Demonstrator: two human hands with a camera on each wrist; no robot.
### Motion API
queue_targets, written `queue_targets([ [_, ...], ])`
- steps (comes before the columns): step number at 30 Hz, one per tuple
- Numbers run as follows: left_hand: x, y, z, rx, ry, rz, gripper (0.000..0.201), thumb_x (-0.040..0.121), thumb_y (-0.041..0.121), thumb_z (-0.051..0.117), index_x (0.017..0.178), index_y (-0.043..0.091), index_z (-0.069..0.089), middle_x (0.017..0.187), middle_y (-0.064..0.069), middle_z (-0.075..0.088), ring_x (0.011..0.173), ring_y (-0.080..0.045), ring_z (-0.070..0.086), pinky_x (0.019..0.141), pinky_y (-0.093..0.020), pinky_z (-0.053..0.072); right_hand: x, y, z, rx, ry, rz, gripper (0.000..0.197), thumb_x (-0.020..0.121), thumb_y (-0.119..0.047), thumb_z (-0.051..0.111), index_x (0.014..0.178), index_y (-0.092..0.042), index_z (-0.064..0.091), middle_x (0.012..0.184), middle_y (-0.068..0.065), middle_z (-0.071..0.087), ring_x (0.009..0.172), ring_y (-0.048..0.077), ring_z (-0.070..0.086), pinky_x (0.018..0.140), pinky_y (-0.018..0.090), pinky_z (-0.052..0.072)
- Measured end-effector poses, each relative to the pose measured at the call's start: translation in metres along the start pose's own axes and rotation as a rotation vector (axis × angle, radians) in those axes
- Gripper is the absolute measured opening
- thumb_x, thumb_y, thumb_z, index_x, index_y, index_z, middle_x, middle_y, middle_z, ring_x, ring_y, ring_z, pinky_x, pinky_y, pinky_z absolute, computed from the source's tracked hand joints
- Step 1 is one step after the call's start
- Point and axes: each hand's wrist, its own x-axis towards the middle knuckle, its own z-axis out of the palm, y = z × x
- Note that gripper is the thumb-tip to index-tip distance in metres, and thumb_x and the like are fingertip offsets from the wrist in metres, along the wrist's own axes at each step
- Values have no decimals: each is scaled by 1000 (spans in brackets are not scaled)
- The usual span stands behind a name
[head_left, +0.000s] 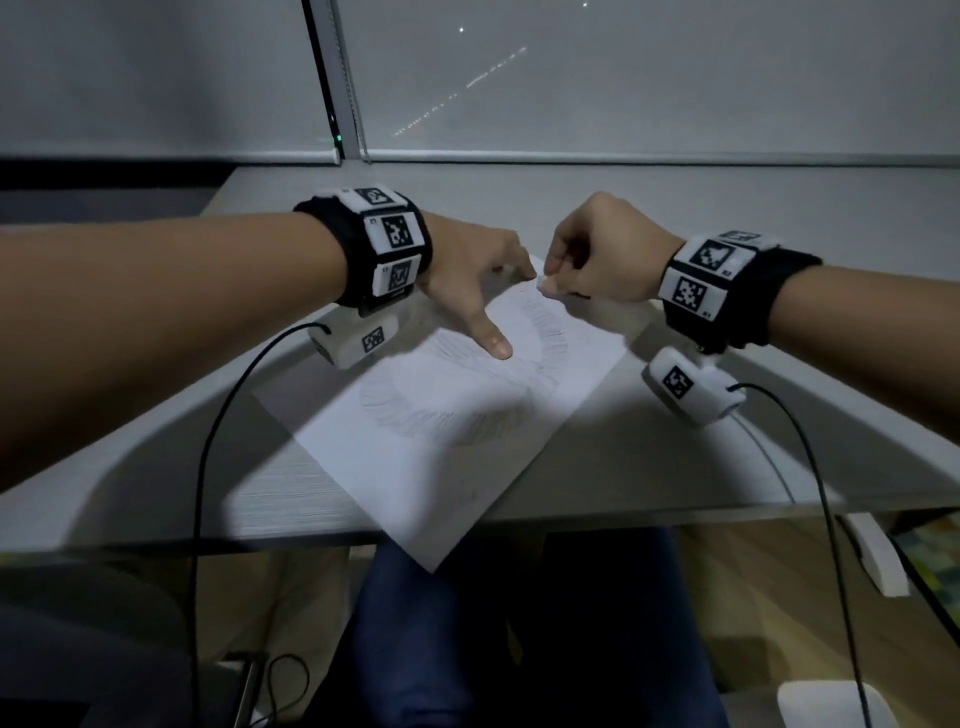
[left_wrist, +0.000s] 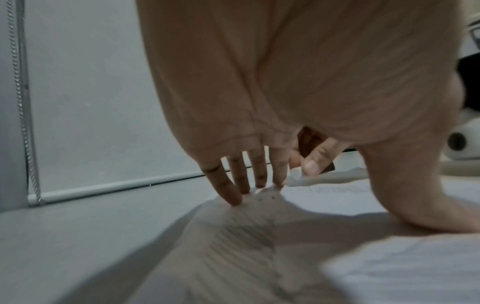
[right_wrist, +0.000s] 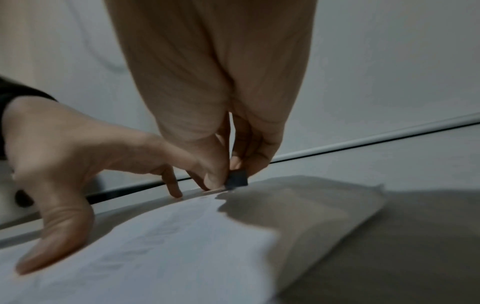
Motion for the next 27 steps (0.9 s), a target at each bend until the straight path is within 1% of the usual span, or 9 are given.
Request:
queue_targets([
  [6, 3, -1, 6, 9, -22, 8, 126, 61, 84, 79, 165, 43, 19, 161, 14, 28, 151, -21, 31, 123, -53, 29, 6, -7, 11, -55, 9, -14, 5, 85, -14, 77, 82, -11, 78, 70, 0, 70, 63, 11, 63, 65, 25, 48],
  [9, 2, -1, 8, 22, -8, 15, 130, 52, 90, 77, 162, 44, 25, 160, 12, 31, 150, -22, 34, 121, -54, 31, 1, -13, 12, -67, 0, -33, 5, 85, -15, 76, 82, -11, 78, 75, 4, 74, 71, 19, 69, 68, 31, 58],
  [12, 3, -1, 11, -7, -3, -8, 124, 44, 93, 76, 152, 45, 39, 156, 16, 34, 146, -21, 39, 118, -54, 36, -9, -26, 13, -8, -91, -94, 3, 83, -16, 80, 80, -14, 81, 75, 0, 76, 69, 13, 70, 67, 25, 57],
  [14, 5, 0, 11, -12, -1, -10, 124, 43, 92, 78, 151, 45, 40, 154, 17, 35, 145, -21, 40, 117, -54, 37, -11, -29, 12, 23, -120, -103, 5, 83, -16, 81, 78, -16, 81, 71, -2, 76, 63, 8, 69, 65, 21, 56],
  [18, 4, 0, 11, -13, -8, -22, 131, 52, 84, 83, 162, 43, 23, 162, 15, 27, 151, -21, 31, 121, -51, 31, 3, -18, 8, -46, -14, -4, 7, 83, -15, 76, 78, -11, 80, 72, 3, 74, 64, 14, 64, 69, 27, 55],
  [20, 3, 1, 10, -4, -14, -36, 139, 48, 88, 81, 164, 45, 17, 165, 17, 23, 153, -20, 28, 122, -52, 29, 7, -17, 8, -57, 15, 40, 8, 83, -15, 75, 78, -10, 78, 72, 4, 73, 65, 16, 63, 69, 29, 56],
  [22, 5, 0, 12, 1, -13, -35, 141, 40, 94, 77, 161, 44, 23, 160, 17, 27, 150, -21, 32, 120, -54, 33, 1, -23, 13, -42, -4, 25, 9, 83, -14, 73, 76, -11, 77, 70, 1, 72, 63, 13, 64, 67, 25, 52],
  [25, 8, -1, 14, -11, 8, -17, 128, 38, 94, 77, 148, 42, 38, 145, 13, 37, 141, -24, 41, 115, -54, 40, -12, -34, 18, 11, -87, -51, 9, 84, -13, 75, 76, -13, 77, 70, -1, 75, 63, 8, 69, 63, 17, 49],
  [27, 8, -1, 13, -6, 9, -13, 132, 38, 94, 77, 152, 42, 34, 151, 13, 35, 144, -25, 39, 116, -55, 39, -7, -31, 16, -6, -65, -50, 8, 84, -14, 77, 75, -13, 78, 69, -1, 74, 61, 7, 65, 61, 17, 46],
])
